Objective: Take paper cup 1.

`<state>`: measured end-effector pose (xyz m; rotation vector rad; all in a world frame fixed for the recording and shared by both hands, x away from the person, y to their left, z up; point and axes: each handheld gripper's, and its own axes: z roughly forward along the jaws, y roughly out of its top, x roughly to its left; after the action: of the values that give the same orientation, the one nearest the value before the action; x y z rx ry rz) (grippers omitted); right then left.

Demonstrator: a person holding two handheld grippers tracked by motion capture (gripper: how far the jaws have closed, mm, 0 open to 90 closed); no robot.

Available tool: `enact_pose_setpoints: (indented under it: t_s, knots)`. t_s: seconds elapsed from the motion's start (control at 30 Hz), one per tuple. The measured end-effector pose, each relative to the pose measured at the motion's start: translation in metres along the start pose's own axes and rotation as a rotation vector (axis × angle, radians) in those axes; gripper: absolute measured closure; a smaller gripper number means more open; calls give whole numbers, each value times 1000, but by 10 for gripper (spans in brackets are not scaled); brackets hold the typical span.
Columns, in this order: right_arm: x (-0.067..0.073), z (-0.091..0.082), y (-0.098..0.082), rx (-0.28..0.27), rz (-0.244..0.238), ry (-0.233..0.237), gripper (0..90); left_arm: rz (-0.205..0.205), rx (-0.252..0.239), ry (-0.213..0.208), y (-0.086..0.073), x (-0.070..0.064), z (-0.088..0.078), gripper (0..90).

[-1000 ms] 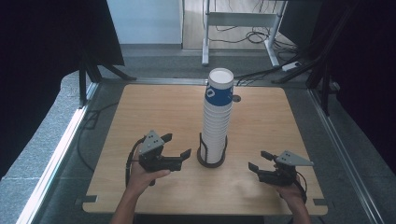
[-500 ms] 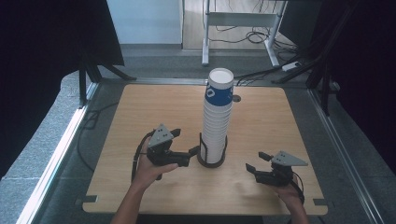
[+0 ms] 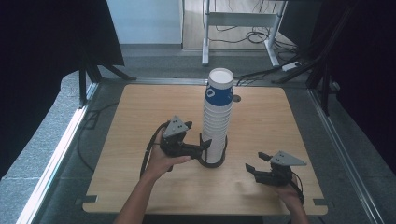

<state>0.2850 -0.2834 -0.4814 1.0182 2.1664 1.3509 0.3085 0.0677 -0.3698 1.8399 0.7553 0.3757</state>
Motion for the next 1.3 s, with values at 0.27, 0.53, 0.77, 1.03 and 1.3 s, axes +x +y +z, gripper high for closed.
enact_pose_setpoints:
  t_s: [0.27, 0.53, 0.77, 1.03, 1.3]
  knots:
    - [1, -1, 0, -15, -17, -4, 265, 33, 4, -8, 8, -4, 18, 65]
    - [1, -1, 0, -12, -23, -7, 265, 48, 25, 20, 12, -4, 38, 72]
    - [1, -2, 0, -16, -31, -10, 266, 27, 37, 36, 11, -2, 53, 121]
    - [2, 0, 0, -11, -33, -12, 267, 27, 55, 16, 12, 0, 53, 124]
    - [2, -3, 1, -40, -38, 2, 270, 32, 54, 13, 12, 1, 54, 125]
